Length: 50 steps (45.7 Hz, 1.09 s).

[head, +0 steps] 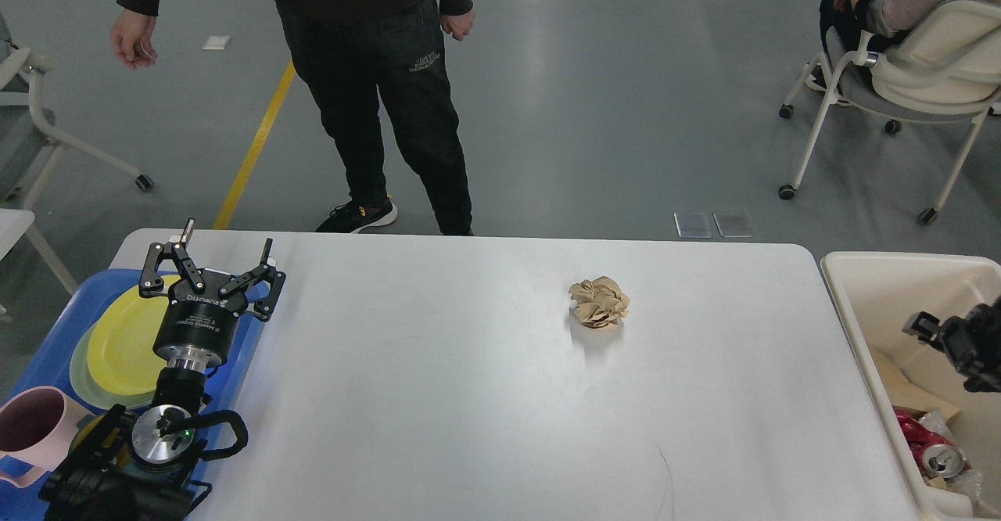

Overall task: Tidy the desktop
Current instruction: 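Raise the right gripper up out of the white bin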

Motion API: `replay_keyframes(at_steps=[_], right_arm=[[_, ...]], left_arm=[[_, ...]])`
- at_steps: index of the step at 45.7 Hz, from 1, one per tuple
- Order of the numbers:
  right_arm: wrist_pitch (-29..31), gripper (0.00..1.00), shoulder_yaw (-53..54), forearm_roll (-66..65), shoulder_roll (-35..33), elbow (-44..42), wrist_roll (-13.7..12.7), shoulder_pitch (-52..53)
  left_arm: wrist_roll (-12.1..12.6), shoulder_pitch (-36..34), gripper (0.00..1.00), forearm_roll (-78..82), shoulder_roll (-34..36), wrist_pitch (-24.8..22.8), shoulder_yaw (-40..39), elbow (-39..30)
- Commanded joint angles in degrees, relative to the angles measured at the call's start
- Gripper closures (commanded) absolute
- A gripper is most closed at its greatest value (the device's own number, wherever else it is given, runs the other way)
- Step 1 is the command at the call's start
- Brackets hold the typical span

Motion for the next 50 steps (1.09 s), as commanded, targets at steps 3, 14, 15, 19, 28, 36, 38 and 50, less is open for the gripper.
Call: replay_keyframes(at_steps=[3,14,15,19,28,36,38,50], right_arm=[[9.3,0.0,-4.2,-6.1,-3.7,15.9,0.0,17.8],[20.3,0.0,-7.7,-9.7,-3.5,43.0,-4.5,46.4],[21.0,0.0,-7.7,-9.7,-3.5,45.1,-5.0,48.9],[25.4,0.0,-7.8,-9.5,-2.5,55.1,-7.0,60.9],[30.6,0.0,-9.4,-9.3,-4.6,72.4,-7.5,79.9],[31.1,0.0,-10.1,-6.0,-9.8,88.6,-7.2,94.6],[30.2,0.0,-10.8,-5.2,-10.0,91.3,-6.8,95.8],[20.0,0.0,-22.8,-5.3,-5.5,93.9,5.5,99.1]], left_arm=[[0.1,0.0,0.04,-0.1,0.0,0.0,0.0,0.0],[0.1,0.0,0.04,0.0,0.0,0.0,0.1,0.0],[0.1,0.0,0.04,0.0,0.0,0.0,0.1,0.0],[0.1,0.0,0.04,0.0,0.0,0.0,0.1,0.0],[0.1,0.0,0.04,0.0,0.0,0.0,0.0,0.0],[0.0,0.0,0.04,0.0,0.0,0.0,0.0,0.0],[0.0,0.0,0.04,0.0,0.0,0.0,0.0,0.0],[0.0,0.0,0.04,-0.1,0.0,0.0,0.1,0.0]])
